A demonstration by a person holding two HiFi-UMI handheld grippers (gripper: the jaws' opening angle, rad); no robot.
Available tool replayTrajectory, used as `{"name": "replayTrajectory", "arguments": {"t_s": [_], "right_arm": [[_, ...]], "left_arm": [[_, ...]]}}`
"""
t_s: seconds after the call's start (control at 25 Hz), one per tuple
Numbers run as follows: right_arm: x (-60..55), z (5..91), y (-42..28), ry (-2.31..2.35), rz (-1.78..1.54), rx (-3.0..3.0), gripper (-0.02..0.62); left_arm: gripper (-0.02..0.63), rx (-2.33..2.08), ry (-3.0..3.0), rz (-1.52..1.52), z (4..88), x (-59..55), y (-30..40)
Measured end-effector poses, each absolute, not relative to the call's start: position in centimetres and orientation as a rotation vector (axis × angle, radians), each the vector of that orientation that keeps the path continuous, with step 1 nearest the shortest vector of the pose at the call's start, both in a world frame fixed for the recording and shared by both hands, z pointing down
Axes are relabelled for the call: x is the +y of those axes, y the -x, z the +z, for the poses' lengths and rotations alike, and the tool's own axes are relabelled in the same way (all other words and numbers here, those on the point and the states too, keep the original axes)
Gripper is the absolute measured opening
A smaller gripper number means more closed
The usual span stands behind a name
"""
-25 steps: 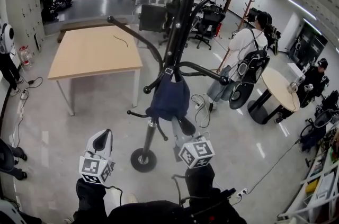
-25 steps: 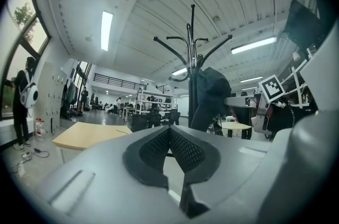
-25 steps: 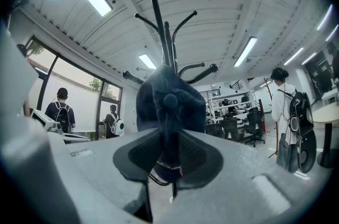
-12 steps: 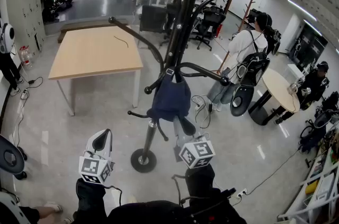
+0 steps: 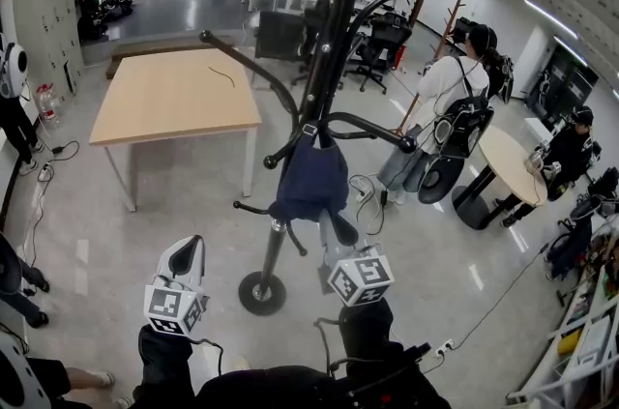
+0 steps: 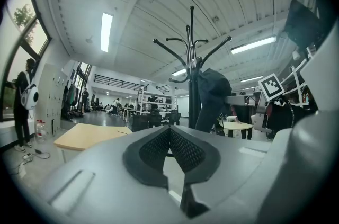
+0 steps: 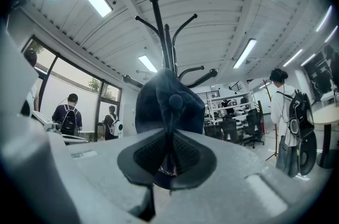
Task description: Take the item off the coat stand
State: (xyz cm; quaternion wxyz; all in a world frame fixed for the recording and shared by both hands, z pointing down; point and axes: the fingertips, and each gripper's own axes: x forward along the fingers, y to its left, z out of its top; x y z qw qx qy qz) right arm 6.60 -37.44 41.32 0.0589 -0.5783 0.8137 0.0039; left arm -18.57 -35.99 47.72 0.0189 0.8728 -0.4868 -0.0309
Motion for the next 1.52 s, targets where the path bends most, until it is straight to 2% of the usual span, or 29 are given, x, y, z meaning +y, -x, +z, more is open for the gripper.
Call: {"name": "replayTrajectory", "arguments": {"t_s": [1.52], "right_arm": [[-34.1, 35.2, -7.3, 1.720, 0.135, 2.383, 0.008]], "left_arm": [[0.003, -1.533, -2.684, -0.123, 47.8, -34.4, 20.1]]}}
